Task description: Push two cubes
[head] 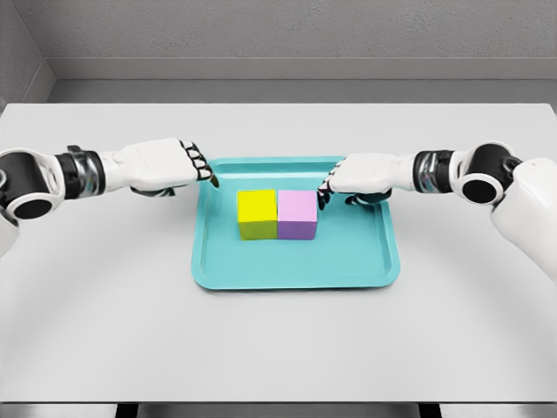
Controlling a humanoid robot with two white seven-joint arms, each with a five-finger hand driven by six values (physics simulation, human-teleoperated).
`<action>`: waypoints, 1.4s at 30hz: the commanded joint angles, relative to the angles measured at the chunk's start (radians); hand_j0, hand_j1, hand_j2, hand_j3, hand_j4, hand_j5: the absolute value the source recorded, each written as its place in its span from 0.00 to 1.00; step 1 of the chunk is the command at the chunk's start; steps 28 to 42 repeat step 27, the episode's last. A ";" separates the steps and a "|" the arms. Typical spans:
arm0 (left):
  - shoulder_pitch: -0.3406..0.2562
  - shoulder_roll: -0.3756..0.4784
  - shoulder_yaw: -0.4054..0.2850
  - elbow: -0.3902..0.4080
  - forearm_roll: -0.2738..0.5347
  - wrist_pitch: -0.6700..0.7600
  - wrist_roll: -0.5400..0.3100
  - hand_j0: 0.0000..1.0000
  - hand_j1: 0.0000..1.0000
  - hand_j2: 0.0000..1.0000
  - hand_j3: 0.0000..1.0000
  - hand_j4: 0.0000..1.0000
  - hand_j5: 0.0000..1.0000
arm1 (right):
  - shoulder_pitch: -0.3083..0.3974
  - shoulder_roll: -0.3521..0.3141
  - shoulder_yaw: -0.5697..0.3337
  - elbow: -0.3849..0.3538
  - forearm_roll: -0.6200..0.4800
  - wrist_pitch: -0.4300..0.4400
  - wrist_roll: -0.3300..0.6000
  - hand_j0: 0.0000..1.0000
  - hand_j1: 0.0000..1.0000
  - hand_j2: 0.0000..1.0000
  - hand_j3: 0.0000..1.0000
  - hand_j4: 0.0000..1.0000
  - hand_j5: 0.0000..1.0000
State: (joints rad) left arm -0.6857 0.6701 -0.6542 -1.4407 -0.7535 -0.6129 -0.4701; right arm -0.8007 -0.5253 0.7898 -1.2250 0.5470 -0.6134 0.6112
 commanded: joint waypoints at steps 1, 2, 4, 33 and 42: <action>0.000 0.008 0.013 0.017 0.006 0.002 0.001 0.79 0.79 0.79 0.79 0.79 0.79 | -0.002 0.013 0.008 0.004 0.001 0.003 0.000 0.60 0.60 0.60 0.60 0.60 0.60; 0.000 0.008 0.014 0.022 0.005 0.002 0.001 0.79 0.79 0.79 0.79 0.79 0.79 | -0.009 0.014 0.014 0.015 0.002 0.003 0.000 0.60 0.60 0.60 0.60 0.60 0.60; 0.000 0.006 0.014 0.022 0.006 0.002 0.001 0.79 0.79 0.79 0.79 0.79 0.79 | -0.012 0.016 0.014 0.019 0.002 0.003 0.000 0.60 0.60 0.60 0.60 0.60 0.60; 0.006 0.236 0.083 0.115 0.275 0.002 0.007 1.00 1.00 1.00 1.00 1.00 1.00 | 0.271 -0.504 -0.409 -0.215 -0.315 0.003 0.000 1.00 1.00 1.00 1.00 1.00 1.00; 0.006 0.236 0.083 0.115 0.275 0.002 0.007 1.00 1.00 1.00 1.00 1.00 1.00 | 0.271 -0.504 -0.409 -0.215 -0.315 0.003 0.000 1.00 1.00 1.00 1.00 1.00 1.00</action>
